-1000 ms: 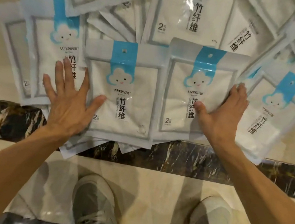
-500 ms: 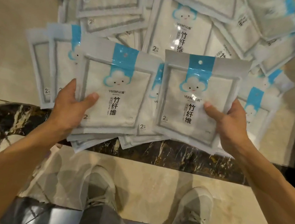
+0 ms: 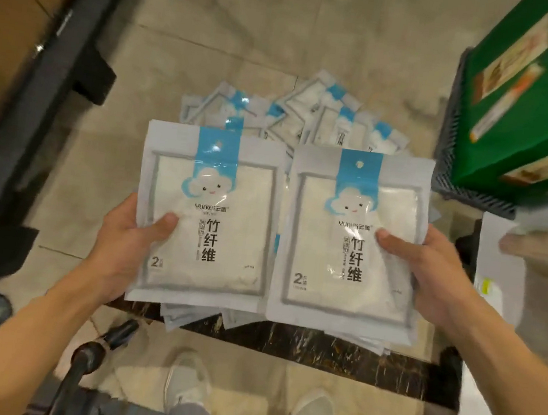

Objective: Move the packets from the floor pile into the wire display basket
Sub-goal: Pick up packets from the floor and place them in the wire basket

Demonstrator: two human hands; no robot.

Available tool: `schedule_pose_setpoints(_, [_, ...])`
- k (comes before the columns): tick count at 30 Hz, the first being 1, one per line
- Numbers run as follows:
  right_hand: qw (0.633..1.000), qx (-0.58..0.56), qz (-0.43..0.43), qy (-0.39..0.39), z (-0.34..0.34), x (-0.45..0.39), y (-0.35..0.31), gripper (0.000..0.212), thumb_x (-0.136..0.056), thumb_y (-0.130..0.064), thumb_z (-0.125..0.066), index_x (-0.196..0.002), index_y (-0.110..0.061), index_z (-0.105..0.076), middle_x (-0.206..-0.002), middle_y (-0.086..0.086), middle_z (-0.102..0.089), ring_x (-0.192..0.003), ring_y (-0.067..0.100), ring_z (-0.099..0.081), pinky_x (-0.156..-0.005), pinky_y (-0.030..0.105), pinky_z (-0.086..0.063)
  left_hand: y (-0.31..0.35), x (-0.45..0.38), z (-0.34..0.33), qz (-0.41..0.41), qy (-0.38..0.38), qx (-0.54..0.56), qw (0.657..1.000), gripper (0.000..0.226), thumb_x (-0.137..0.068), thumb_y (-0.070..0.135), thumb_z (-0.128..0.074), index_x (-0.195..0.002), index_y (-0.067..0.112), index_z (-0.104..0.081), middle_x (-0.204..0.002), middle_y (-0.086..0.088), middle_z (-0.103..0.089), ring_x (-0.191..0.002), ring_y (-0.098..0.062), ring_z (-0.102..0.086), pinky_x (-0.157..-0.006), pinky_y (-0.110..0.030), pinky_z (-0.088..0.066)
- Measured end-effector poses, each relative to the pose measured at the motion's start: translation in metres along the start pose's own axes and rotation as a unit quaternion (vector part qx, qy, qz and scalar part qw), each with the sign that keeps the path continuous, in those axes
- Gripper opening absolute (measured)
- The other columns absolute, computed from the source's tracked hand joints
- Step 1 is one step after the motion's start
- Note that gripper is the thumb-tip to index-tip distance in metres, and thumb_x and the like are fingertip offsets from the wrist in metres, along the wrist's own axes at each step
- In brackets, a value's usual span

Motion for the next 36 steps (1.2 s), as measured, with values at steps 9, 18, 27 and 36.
schedule_pose_setpoints(9, [0.998, 0.009, 0.051, -0.032, -0.058, 0.138, -0.218, 0.029, -0.091, -0.001, -0.066, -0.117, -0.011, -0.07, -0.109, 0.014, -0.078, -0.096, 0.032, -0.077, -0.073, 0.043, -0.065, 0.222, 0.107, 0.043, -0.074, 0.01, 0.054, 0.996, 0.04, -0.092, 0.012, -0.066, -0.131, 0.021, -0.062, -0.116, -0.001, -0.076, -0.104, -0.023, -0.074, -0.078, -0.043, -0.064])
schedule_pose_setpoints(18, [0.99, 0.044, 0.096, -0.089, -0.145, 0.289, -0.385, 0.032, -0.091, -0.002, -0.068, -0.121, -0.012, -0.066, -0.11, 0.014, -0.078, -0.097, 0.034, -0.076, -0.077, 0.05, -0.064, 0.399, 0.246, 0.15, -0.136, 0.054, 0.11, 0.983, 0.033, -0.095, 0.006, -0.063, -0.124, 0.02, -0.064, -0.118, -0.007, -0.075, -0.108, -0.029, -0.073, -0.094, -0.054, -0.055])
schedule_pose_setpoints(27, [0.969, 0.062, 0.147, -0.187, -0.253, 0.42, -0.467, 0.025, -0.091, 0.001, -0.067, -0.115, -0.007, -0.068, -0.104, 0.016, -0.078, -0.088, 0.031, -0.078, -0.064, 0.04, -0.065, 0.474, 0.392, 0.267, -0.206, 0.115, 0.138, 0.962, 0.047, -0.079, 0.019, -0.07, -0.125, 0.01, -0.063, -0.114, -0.014, -0.075, -0.104, -0.039, -0.072, -0.097, -0.061, -0.052])
schedule_pose_setpoints(36, [0.939, 0.081, 0.169, -0.289, -0.337, 0.488, -0.462, 0.034, -0.086, -0.002, -0.073, -0.119, -0.005, -0.067, -0.105, 0.016, -0.078, -0.089, 0.033, -0.078, -0.064, 0.039, -0.063, 0.456, 0.506, 0.348, -0.247, 0.212, 0.205, 0.923, 0.056, -0.068, 0.031, -0.087, -0.118, 0.017, -0.065, -0.114, -0.013, -0.076, -0.091, -0.029, -0.077, -0.067, -0.039, -0.065])
Point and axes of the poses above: each hand's wrist, its own x-axis away from the middle knuckle, its own z-axis out of the back of the hand, y = z × x, the point moved 5 cm from there along -x, towards the middle knuckle
